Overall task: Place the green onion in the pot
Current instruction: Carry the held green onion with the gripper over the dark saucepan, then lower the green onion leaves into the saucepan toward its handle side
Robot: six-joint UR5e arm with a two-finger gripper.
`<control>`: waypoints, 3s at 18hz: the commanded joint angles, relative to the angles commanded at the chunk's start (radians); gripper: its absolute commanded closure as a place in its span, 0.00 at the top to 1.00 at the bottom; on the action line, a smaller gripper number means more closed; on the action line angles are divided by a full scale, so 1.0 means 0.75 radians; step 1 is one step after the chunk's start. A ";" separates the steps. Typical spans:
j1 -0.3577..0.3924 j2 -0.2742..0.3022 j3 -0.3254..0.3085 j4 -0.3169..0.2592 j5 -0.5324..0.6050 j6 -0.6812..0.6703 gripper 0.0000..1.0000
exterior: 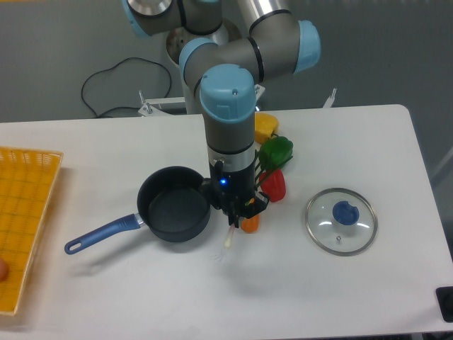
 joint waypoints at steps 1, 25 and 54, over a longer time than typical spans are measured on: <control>-0.002 0.000 0.000 0.002 0.000 -0.008 0.12; -0.274 0.121 -0.008 0.096 -0.172 -0.198 0.12; -0.295 0.031 -0.100 0.268 -0.305 -0.190 0.12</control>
